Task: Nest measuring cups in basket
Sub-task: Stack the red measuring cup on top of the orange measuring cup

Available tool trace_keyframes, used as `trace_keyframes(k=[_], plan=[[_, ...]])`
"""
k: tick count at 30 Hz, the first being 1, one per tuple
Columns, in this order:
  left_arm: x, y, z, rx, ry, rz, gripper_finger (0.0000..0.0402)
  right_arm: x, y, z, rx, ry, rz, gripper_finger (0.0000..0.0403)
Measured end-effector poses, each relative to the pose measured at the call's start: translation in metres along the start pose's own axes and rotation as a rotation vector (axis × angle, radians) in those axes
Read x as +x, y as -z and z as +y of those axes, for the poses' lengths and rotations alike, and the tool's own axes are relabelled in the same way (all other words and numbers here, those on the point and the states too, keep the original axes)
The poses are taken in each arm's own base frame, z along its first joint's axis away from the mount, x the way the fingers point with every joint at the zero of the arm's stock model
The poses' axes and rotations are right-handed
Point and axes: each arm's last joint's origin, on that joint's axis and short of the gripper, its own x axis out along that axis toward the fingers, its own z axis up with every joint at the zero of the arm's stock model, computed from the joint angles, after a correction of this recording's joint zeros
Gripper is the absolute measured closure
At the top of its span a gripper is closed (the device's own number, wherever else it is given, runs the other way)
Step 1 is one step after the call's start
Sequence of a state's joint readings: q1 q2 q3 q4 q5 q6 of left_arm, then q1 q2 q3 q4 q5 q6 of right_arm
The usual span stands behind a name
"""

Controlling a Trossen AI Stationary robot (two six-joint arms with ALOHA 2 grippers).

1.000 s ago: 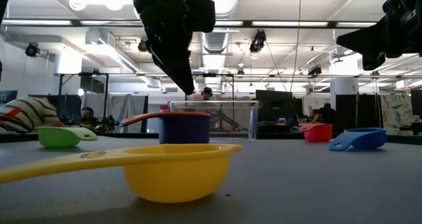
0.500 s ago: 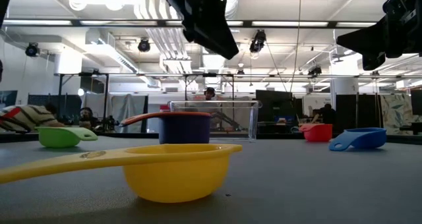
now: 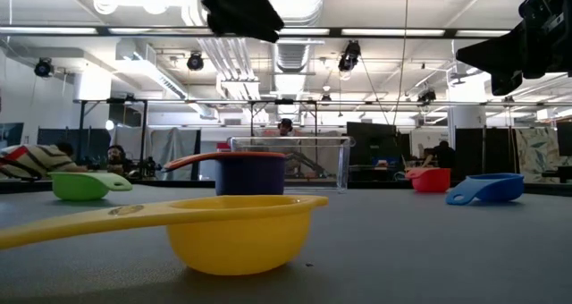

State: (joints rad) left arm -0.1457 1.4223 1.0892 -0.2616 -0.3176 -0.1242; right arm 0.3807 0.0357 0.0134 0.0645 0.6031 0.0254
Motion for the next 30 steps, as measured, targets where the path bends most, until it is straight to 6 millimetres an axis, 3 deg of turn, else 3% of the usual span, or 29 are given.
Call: trace_keyframes(k=[9,21,30], plan=[[-0.031,0.050,0.000,-0.111,0.089,-0.203,0.0232,0.000,0.000,0.000,-0.136,0.000,-0.001,0.0394],[-0.050,0.106,0.005,-0.134,0.162,-0.358,0.0233,0.000,-0.010,0.000,-0.065,0.006,-0.095,0.0394],[-0.060,0.110,0.012,-0.059,0.081,-0.452,0.0233,-0.003,-0.023,-0.004,0.010,0.118,-0.201,0.0394]])
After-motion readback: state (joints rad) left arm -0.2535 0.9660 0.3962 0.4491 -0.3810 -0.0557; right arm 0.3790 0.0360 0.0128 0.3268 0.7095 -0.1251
